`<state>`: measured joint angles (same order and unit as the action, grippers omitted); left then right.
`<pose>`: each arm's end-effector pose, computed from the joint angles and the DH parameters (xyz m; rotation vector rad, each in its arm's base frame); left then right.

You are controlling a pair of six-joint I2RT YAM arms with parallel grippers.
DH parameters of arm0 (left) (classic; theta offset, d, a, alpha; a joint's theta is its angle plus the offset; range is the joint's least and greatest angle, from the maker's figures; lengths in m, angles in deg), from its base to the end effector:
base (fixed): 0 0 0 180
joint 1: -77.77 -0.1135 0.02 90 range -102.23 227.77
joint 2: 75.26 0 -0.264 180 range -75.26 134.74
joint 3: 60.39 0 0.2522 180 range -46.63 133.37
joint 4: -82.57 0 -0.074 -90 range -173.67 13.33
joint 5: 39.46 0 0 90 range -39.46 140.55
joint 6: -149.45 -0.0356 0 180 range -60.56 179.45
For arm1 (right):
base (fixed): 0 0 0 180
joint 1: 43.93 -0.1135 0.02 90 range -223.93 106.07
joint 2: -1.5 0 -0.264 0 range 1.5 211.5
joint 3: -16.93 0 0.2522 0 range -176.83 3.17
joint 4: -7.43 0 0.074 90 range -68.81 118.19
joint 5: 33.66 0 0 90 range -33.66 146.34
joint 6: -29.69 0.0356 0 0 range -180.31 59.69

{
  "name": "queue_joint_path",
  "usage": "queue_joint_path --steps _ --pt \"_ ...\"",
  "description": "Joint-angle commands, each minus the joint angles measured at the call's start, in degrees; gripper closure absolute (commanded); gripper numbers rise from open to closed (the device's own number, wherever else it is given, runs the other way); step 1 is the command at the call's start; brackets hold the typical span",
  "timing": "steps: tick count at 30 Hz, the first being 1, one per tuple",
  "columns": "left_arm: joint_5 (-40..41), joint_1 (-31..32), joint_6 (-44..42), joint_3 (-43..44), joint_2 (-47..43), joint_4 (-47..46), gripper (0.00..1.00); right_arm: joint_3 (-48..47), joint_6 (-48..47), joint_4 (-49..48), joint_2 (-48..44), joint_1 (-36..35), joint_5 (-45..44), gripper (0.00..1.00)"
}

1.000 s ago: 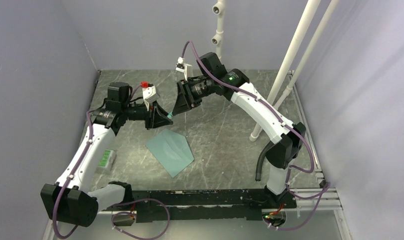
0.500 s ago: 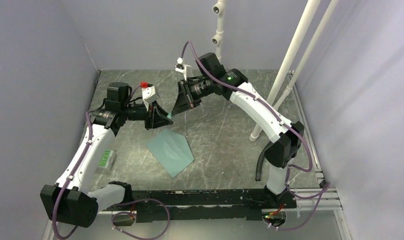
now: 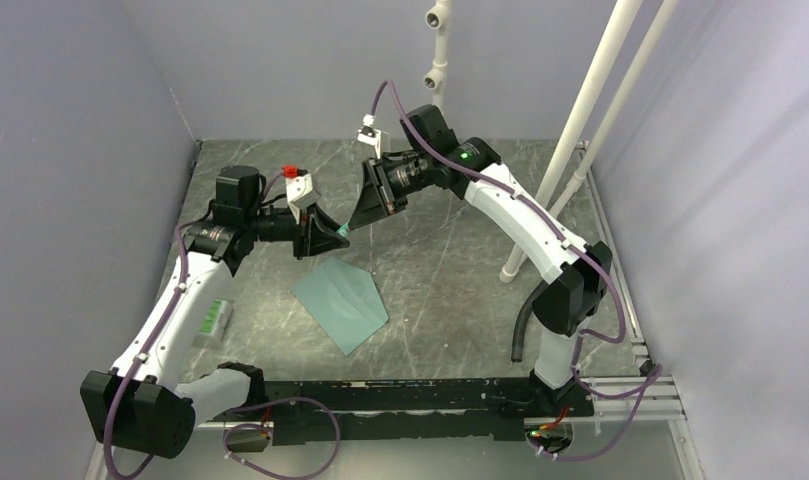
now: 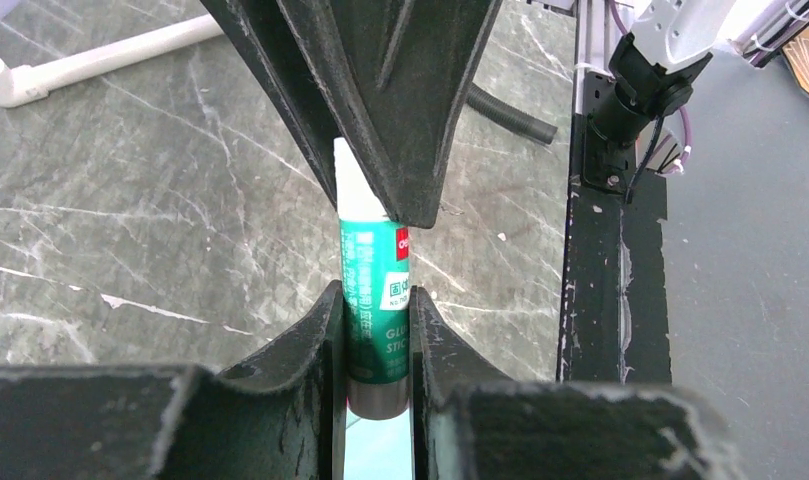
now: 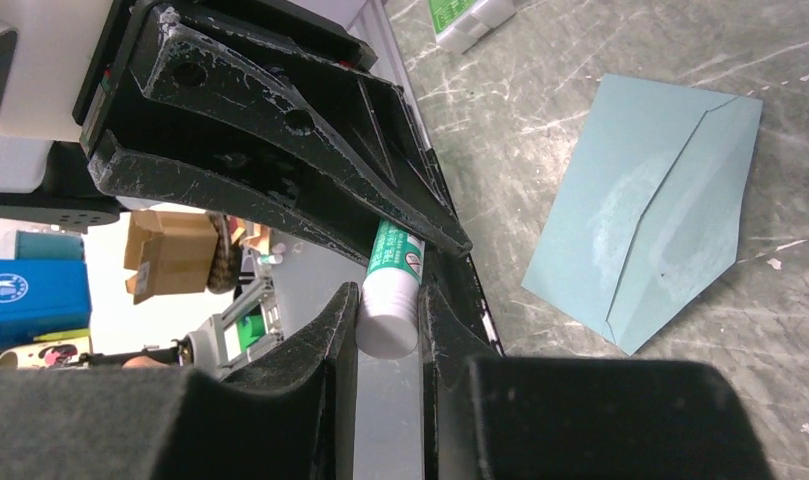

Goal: Place the letter into the envelope and seal it

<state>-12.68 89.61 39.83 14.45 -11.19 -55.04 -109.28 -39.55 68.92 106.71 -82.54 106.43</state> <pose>0.2176 -0.0781 0.3508 1.1090 1.6014 -1.0613 0.2942 0.2699 0.3958 -0.8751 2.2697 1.5084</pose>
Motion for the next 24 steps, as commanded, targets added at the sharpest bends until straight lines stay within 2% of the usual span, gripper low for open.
queue_joint_path --steps 1,9,14,17,21,24 --pt "-3.26 -0.23 -2.52 -1.60 -0.89 5.09 0.98 -1.36 0.94 -5.02 -6.65 5.28 3.78 1.00" --pt "-9.42 -0.14 -4.24 -0.97 0.45 8.74 0.98 -3.22 -11.70 -0.68 -9.62 5.03 0.47 1.00" --pt "-10.34 0.16 -5.64 -0.28 1.24 10.54 0.98 -2.43 -14.92 0.20 -11.67 5.12 -0.04 1.00" --pt "-10.05 0.38 -5.78 -0.33 1.20 10.62 0.97 -0.55 -11.49 -3.65 -12.80 5.54 1.01 1.00" --pt "-4.35 0.38 -4.15 -1.60 -1.28 7.05 0.98 0.71 3.44 -7.47 -10.43 6.22 0.03 1.00" --pt "-1.43 0.38 -0.62 -3.91 -4.05 1.95 0.98 0.35 2.89 -6.33 -9.72 3.97 -4.95 1.00"
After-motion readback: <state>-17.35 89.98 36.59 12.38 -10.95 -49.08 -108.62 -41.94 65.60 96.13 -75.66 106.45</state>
